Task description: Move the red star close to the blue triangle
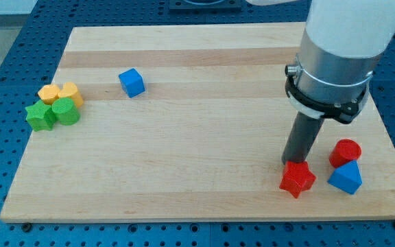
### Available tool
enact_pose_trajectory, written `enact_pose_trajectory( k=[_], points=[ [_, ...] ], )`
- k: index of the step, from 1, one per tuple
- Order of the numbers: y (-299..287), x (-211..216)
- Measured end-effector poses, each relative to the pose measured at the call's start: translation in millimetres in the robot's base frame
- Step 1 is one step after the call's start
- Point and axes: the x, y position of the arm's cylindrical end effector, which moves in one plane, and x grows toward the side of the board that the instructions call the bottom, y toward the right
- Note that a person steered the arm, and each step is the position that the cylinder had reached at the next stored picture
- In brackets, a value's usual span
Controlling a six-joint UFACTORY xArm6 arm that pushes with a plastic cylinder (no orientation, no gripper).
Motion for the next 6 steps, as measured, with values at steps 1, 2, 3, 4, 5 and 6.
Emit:
enact_pose_trajectory(
  k=[1, 2, 3, 4, 5, 6],
  points=[
    [-46, 0],
    [-79, 10],
    [-67, 21],
    [-34, 22],
    [-2, 22],
    [-3, 22]
  ],
)
